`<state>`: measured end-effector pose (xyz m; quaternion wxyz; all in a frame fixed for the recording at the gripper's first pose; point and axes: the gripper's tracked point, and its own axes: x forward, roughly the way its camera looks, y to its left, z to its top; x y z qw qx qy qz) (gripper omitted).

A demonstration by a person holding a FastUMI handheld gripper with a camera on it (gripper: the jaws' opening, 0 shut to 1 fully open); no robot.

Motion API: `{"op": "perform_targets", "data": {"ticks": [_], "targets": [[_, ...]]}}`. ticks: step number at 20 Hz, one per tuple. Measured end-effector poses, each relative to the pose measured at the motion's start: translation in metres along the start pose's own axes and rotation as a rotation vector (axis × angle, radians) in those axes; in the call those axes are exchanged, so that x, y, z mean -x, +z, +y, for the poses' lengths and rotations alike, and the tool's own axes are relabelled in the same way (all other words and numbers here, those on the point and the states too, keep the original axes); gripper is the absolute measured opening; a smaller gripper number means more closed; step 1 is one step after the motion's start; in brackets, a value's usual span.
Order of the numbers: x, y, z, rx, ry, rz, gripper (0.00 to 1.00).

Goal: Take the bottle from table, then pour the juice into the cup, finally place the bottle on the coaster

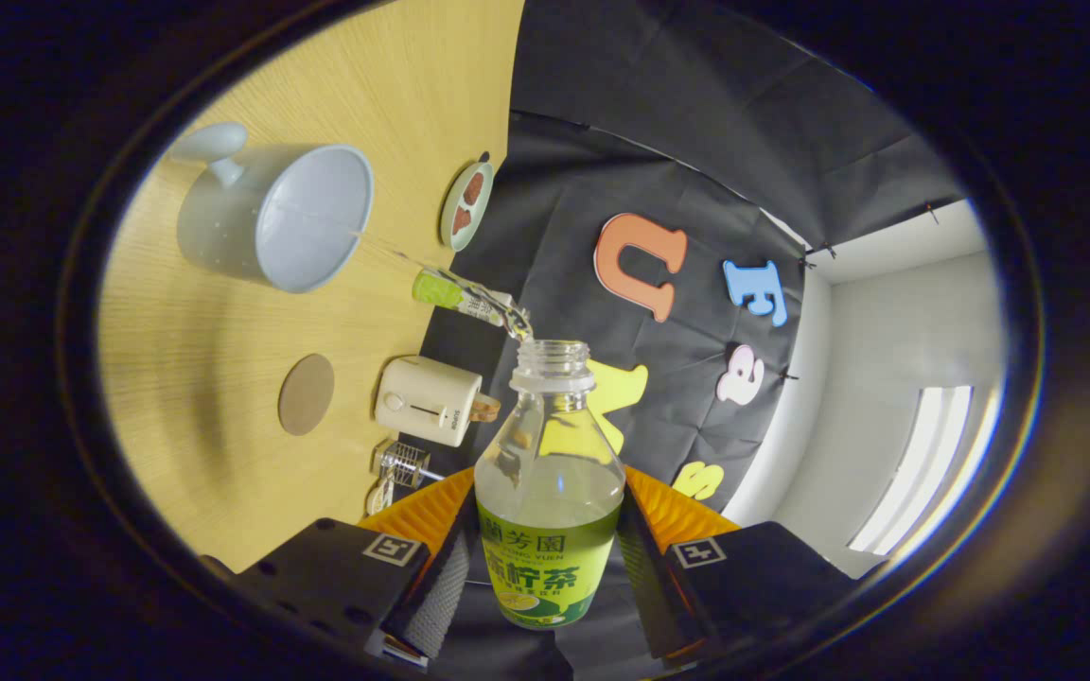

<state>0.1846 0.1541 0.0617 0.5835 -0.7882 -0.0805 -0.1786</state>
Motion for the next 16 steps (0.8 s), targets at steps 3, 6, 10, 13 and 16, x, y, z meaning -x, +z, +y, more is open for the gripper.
{"op": "perform_targets", "data": {"ticks": [3, 6, 10, 13, 16], "targets": [[-0.0007, -0.0023, -0.0013, 0.017, -0.009, 0.005, 0.81], [-0.0016, -0.0023, -0.0003, 0.028, -0.004, 0.005, 0.81], [-0.0013, -0.0021, -0.0011, 0.040, -0.012, 0.009, 0.81], [-0.0012, -0.0042, -0.0021, 0.057, -0.017, 0.018, 0.81], [-0.0013, -0.0053, -0.0040, 0.082, -0.029, 0.024, 0.81]]}}
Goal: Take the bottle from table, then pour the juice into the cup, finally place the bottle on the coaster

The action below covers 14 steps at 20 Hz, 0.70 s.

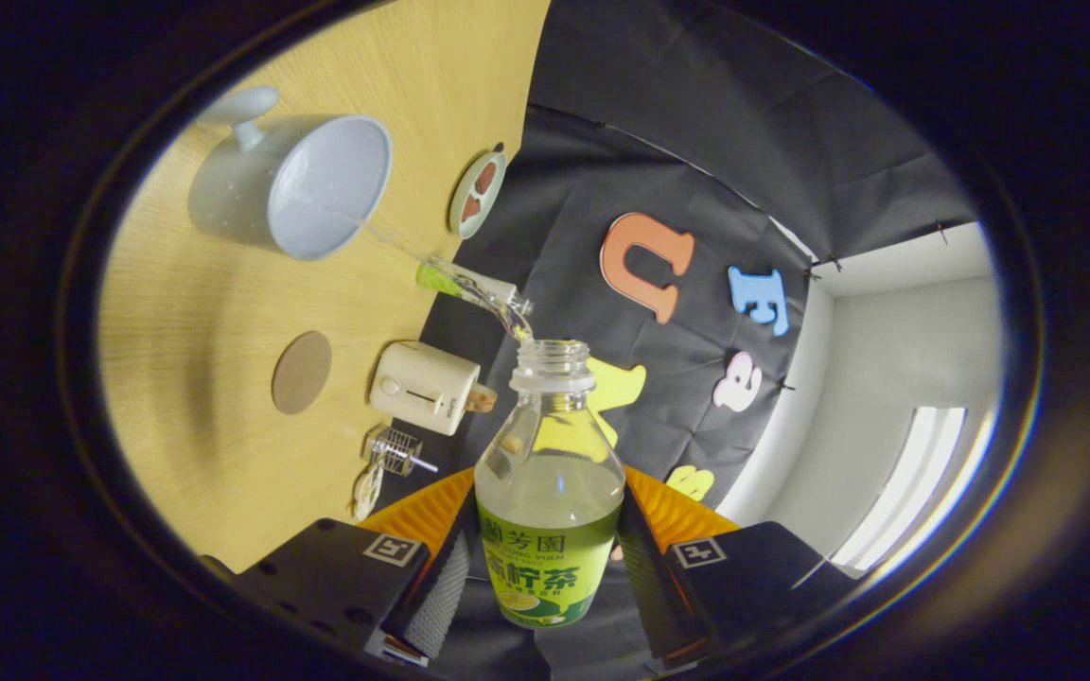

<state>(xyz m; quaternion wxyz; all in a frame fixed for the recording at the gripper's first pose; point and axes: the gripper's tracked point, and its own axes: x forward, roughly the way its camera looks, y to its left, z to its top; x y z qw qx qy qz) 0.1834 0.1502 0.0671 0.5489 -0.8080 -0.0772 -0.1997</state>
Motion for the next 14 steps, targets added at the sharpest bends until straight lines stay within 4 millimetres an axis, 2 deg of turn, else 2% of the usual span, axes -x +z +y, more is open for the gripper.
{"op": "perform_targets", "data": {"ticks": [7, 14], "targets": [[0.011, 0.010, -0.013, 0.021, -0.050, -0.020, 0.81], [0.006, 0.004, -0.002, 0.021, 0.004, 0.005, 0.81]]}}
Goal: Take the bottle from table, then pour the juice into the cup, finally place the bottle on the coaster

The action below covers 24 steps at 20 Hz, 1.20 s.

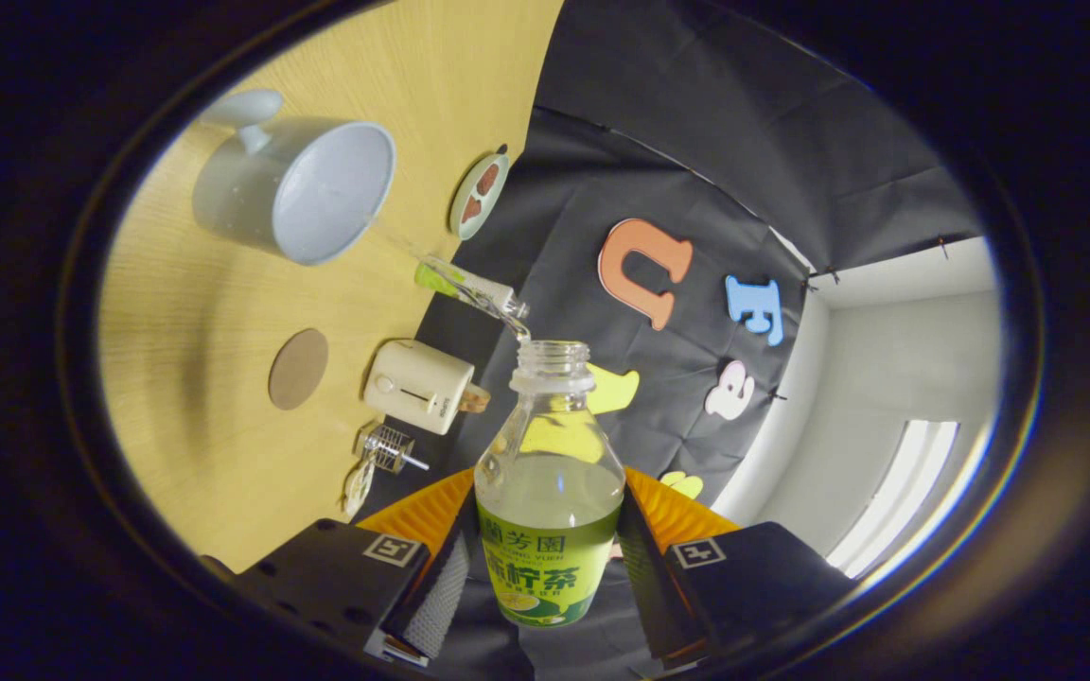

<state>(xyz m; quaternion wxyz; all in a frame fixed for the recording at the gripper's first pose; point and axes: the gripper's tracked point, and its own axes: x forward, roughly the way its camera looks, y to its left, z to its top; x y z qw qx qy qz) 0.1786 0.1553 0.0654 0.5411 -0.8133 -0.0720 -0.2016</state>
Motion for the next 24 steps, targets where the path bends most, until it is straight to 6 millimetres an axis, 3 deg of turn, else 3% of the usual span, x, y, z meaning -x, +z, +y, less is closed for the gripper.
{"op": "perform_targets", "data": {"ticks": [16, 24], "targets": [[0.001, 0.001, -0.011, 0.085, -0.030, -0.001, 0.81], [0.003, 0.001, -0.026, 0.167, -0.060, -0.007, 0.81]]}}
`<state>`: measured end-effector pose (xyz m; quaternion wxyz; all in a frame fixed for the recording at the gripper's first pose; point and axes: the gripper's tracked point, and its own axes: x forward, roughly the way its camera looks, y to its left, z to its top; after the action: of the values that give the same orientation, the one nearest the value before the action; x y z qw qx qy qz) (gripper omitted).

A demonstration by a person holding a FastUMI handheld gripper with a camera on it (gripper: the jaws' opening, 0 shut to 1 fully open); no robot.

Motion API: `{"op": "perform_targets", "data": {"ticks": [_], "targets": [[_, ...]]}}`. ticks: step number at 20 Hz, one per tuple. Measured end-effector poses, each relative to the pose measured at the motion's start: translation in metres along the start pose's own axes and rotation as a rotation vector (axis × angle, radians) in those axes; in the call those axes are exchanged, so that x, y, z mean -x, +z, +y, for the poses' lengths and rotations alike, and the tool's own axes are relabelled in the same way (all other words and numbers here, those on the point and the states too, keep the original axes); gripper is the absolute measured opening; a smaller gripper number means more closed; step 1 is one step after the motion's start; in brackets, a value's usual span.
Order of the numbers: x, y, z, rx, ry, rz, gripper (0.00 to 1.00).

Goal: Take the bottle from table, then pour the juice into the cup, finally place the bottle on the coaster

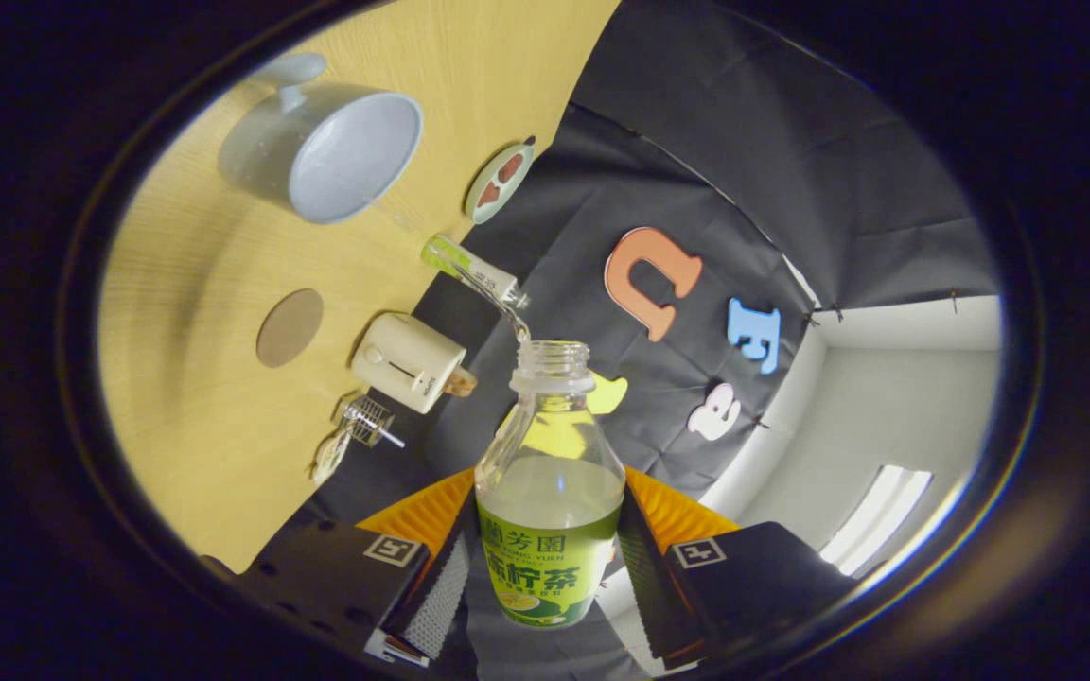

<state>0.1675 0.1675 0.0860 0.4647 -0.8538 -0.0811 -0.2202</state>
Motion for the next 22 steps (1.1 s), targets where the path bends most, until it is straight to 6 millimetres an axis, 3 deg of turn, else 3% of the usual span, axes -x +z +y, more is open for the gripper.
{"op": "perform_targets", "data": {"ticks": [6, 22], "targets": [[0.000, -0.003, -0.009, 0.015, -0.002, 0.011, 0.81], [0.005, 0.014, -0.027, 0.170, -0.026, -0.004, 0.81]]}}
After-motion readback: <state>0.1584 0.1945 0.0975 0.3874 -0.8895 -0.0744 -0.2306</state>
